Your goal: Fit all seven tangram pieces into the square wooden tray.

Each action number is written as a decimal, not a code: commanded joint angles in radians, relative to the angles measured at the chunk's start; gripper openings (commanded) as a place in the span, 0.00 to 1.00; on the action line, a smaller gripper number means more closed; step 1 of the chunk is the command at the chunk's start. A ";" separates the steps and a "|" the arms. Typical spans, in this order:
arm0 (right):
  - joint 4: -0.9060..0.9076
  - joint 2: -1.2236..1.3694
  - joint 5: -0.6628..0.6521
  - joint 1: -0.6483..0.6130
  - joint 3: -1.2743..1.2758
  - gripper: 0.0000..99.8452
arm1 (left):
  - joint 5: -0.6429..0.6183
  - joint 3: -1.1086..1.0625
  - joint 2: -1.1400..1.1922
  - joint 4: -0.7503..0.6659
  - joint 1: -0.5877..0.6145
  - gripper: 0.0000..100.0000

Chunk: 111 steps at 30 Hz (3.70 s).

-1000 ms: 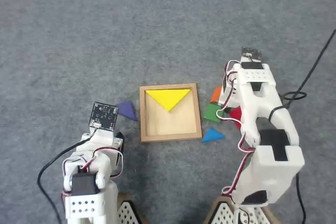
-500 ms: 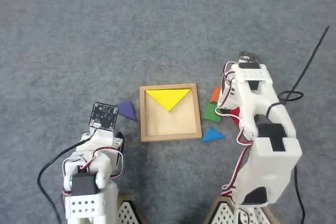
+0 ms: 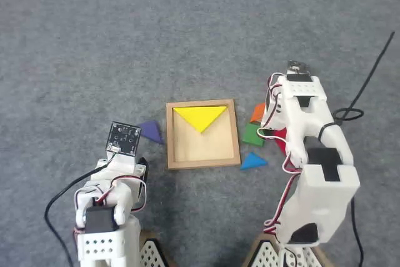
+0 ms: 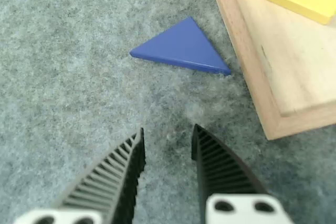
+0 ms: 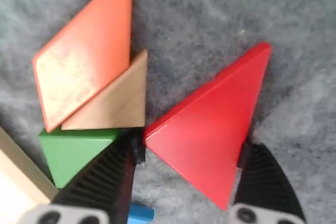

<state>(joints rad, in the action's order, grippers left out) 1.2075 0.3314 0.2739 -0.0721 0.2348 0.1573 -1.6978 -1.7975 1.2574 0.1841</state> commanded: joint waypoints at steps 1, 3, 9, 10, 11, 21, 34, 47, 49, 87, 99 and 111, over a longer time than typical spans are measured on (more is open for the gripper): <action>0.035 -0.117 -0.032 0.005 -0.035 0.18 | -0.009 0.015 -0.020 0.005 0.006 0.14; 0.019 -0.165 -0.055 -0.001 0.003 0.18 | -0.009 0.015 -0.020 0.005 0.006 0.14; -0.047 -0.297 -0.097 -0.050 0.132 0.18 | -0.009 0.015 -0.020 0.005 0.006 0.14; -0.050 -0.318 -0.103 -0.062 0.146 0.18 | -0.009 0.015 -0.020 0.005 0.006 0.14; -0.050 -0.340 -0.109 -0.074 0.153 0.18 | -0.009 0.015 -0.020 0.005 0.006 0.14; -0.041 -0.463 -0.167 -0.298 0.132 0.18 | -0.009 0.015 -0.020 0.005 0.006 0.14; -0.041 -0.177 -0.180 -0.527 -0.089 0.18 | -0.009 0.015 -0.020 0.005 0.006 0.14; -0.038 -0.262 -0.420 -0.315 -0.104 0.33 | -0.009 0.015 -0.020 0.005 0.006 0.14; -0.044 -0.217 -0.457 -0.318 -0.107 0.37 | -0.009 0.015 -0.020 0.005 0.006 0.14; -0.180 -0.050 -0.526 -0.097 -0.184 0.37 | -0.009 0.015 -0.020 0.005 0.006 0.14; -0.139 0.166 -0.569 -0.056 -0.290 0.37 | -0.009 0.015 -0.020 0.005 0.006 0.14; -0.002 0.191 -0.617 -0.082 -0.287 0.27 | -0.009 0.015 -0.020 0.005 0.006 0.14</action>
<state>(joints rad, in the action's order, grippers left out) 1.1569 0.5247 -0.3322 -0.1504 -0.0353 0.1573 -1.6978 -1.7975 1.2574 0.1841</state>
